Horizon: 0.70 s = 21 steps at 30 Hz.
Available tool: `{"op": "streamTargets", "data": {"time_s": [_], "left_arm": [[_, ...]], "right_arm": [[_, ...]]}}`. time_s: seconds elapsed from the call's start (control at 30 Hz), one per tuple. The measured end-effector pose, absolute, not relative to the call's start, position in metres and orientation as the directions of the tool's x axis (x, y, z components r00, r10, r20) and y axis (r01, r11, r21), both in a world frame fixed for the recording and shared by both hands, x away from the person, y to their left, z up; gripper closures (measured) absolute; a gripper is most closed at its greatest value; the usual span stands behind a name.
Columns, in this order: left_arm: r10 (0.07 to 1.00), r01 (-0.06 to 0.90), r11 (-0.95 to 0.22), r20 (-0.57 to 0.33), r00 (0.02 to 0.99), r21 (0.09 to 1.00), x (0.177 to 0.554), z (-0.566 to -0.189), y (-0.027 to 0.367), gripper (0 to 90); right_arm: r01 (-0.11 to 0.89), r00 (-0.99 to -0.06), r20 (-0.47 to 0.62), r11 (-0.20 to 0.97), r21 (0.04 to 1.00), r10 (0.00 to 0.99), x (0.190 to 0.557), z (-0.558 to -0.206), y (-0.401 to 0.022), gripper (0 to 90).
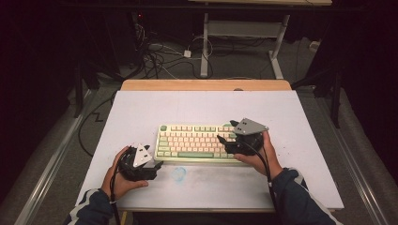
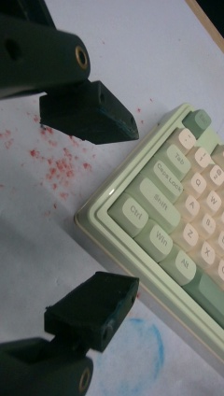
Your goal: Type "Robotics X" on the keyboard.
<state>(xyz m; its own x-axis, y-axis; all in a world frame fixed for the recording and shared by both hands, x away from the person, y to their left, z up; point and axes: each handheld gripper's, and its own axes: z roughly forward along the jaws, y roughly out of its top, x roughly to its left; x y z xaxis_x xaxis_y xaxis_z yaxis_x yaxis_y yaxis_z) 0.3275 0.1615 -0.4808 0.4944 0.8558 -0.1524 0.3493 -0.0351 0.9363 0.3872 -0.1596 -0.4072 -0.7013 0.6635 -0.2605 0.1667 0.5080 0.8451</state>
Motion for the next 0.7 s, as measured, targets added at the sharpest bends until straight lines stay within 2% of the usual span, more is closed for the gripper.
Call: {"op": "streamTargets", "data": {"time_s": [0.33,0.7], "left_arm": [[0.846,0.344,-0.013,-0.173,0.504,0.939,0.326,-0.476,0.163,33.5],[0.834,0.354,0.003,-0.197,0.515,0.935,0.326,-0.473,0.163,40.8]], "right_arm": [[0.123,-0.648,-0.281,0.462,0.878,0.708,0.362,-0.409,-0.188,21.9],[0.123,-0.616,-0.288,0.451,0.884,0.733,0.34,-0.418,-0.214,21.0]]}}
